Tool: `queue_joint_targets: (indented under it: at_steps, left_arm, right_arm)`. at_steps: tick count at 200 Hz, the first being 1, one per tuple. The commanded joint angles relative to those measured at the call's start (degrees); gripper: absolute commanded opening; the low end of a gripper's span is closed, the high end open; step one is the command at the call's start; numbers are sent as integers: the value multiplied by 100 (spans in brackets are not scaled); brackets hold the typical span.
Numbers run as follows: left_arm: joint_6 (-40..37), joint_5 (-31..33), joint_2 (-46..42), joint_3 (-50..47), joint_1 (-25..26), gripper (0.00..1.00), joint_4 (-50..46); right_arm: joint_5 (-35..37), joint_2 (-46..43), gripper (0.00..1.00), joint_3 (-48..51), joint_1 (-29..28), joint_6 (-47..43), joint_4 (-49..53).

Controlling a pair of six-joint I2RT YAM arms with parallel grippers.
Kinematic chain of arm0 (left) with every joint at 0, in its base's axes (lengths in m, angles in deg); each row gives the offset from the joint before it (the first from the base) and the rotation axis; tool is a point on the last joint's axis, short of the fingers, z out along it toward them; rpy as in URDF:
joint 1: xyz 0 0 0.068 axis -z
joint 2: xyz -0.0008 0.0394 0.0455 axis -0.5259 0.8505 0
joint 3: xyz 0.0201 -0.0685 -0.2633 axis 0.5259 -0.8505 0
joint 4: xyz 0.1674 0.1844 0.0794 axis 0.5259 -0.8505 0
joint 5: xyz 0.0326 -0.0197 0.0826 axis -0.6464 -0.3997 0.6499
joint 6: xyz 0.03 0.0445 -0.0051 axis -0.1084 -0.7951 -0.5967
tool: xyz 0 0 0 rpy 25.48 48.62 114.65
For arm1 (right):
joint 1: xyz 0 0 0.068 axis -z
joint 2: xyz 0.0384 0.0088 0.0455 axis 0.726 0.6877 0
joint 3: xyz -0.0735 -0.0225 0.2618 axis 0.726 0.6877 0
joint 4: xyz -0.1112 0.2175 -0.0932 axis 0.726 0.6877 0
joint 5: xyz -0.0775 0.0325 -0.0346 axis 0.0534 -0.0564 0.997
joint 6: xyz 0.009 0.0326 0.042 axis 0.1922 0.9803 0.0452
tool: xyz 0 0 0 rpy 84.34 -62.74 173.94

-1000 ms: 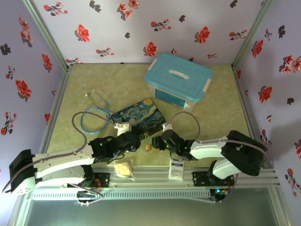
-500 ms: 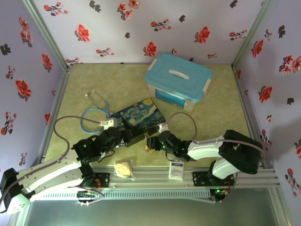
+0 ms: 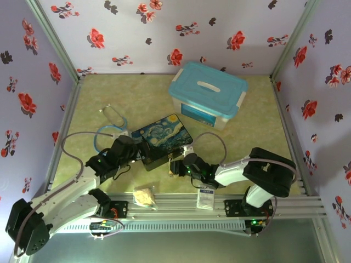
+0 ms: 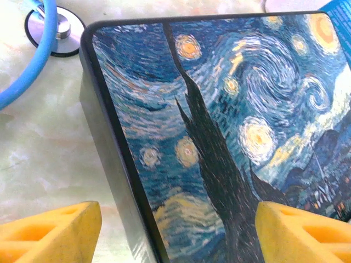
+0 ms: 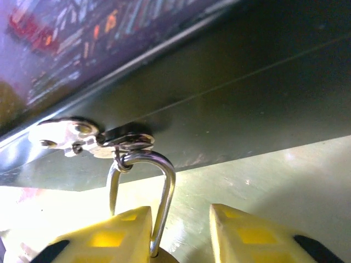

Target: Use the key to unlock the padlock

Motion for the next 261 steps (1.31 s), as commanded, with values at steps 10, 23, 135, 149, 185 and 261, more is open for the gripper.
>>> queue_joint_targets:
  at_steps: [10, 23, 135, 149, 185, 261]
  left_arm:
    - [-360, -197, 165, -128, -158, 74, 290]
    - [-389, -215, 252, -152, -216, 74, 347]
    - [-759, -10, 1150, -173, -477, 73, 1034]
    - [-777, 21, 1210, -205, -498, 72, 1139]
    - [-894, 136, 1407, -241, -548, 68, 1276]
    - [-1023, 83, 1684, -355, -543, 66, 1528]
  right_arm:
    - [-45, 171, 31, 174, -18, 133, -595]
    - [-66, 297, 31, 289, -2, 221, -975]
    - [124, 925, 12, 541, 14, 888, -2067]
    - [246, 993, 9, 617, 18, 955, -2214]
    - [541, 1268, 3, 814, -16, 1411, -2958]
    - [1479, 2053, 0, 740, -309, 2793, -4128]
